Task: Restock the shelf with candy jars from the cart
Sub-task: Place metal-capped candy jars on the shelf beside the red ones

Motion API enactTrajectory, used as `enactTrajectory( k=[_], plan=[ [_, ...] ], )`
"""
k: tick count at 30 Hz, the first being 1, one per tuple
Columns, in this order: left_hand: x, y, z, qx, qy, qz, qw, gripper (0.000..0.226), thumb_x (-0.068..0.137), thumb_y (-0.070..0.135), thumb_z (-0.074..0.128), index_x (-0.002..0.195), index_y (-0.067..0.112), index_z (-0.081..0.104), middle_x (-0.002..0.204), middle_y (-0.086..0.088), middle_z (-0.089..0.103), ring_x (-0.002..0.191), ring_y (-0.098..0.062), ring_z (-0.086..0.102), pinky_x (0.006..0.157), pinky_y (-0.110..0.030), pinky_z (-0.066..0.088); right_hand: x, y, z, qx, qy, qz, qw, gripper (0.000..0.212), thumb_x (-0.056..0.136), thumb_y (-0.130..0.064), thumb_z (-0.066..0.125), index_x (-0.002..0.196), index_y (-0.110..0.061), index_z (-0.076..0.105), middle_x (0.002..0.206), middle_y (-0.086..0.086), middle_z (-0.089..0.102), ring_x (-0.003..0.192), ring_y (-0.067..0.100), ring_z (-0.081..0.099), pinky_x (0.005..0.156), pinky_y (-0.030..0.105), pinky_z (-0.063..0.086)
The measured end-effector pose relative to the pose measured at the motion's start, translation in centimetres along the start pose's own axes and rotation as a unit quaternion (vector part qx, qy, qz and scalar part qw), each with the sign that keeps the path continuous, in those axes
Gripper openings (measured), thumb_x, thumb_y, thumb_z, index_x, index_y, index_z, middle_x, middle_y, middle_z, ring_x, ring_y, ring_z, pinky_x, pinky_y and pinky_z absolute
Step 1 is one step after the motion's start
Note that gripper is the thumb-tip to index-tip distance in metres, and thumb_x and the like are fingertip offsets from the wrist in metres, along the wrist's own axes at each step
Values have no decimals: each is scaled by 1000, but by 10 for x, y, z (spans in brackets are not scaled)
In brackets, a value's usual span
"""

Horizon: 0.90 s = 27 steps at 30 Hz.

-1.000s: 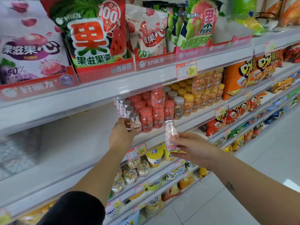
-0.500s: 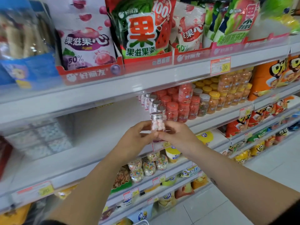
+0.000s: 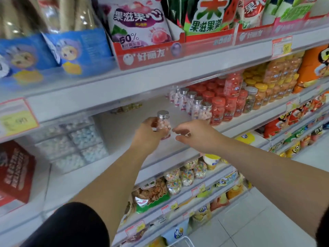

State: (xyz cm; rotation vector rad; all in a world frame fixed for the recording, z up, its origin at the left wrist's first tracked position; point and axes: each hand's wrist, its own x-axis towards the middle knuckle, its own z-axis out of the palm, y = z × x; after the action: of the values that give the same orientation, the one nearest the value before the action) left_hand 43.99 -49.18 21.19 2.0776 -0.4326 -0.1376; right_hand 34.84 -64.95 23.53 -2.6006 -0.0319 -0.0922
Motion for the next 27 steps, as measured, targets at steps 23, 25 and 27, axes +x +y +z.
enactTrajectory(
  k=[23, 25, 27],
  plan=[
    [188, -20, 34, 86, 122, 29, 988, 40, 85, 24, 75, 120, 11, 62, 109, -2, 69, 95, -21, 64, 74, -26, 48, 52, 49, 23, -117, -19, -129, 985, 34, 102, -39, 40, 121, -24, 64, 128, -7, 54, 119, 11, 45, 103, 35, 39],
    [195, -22, 36, 114, 138, 29, 983, 40, 87, 26, 74, 123, 13, 62, 112, -4, 69, 101, -24, 64, 76, -25, 46, 52, 49, 24, -119, -13, -132, 984, 35, 102, -39, 39, 123, -25, 63, 128, -8, 53, 118, 12, 44, 102, 31, 37],
    [201, -22, 38, 131, 146, 24, 980, 41, 87, 27, 73, 124, 13, 62, 113, -5, 69, 104, -25, 64, 78, -26, 47, 52, 49, 25, -123, -10, -135, 983, 36, 102, -40, 38, 125, -26, 62, 128, -8, 53, 117, 12, 43, 100, 27, 35]
  ],
)
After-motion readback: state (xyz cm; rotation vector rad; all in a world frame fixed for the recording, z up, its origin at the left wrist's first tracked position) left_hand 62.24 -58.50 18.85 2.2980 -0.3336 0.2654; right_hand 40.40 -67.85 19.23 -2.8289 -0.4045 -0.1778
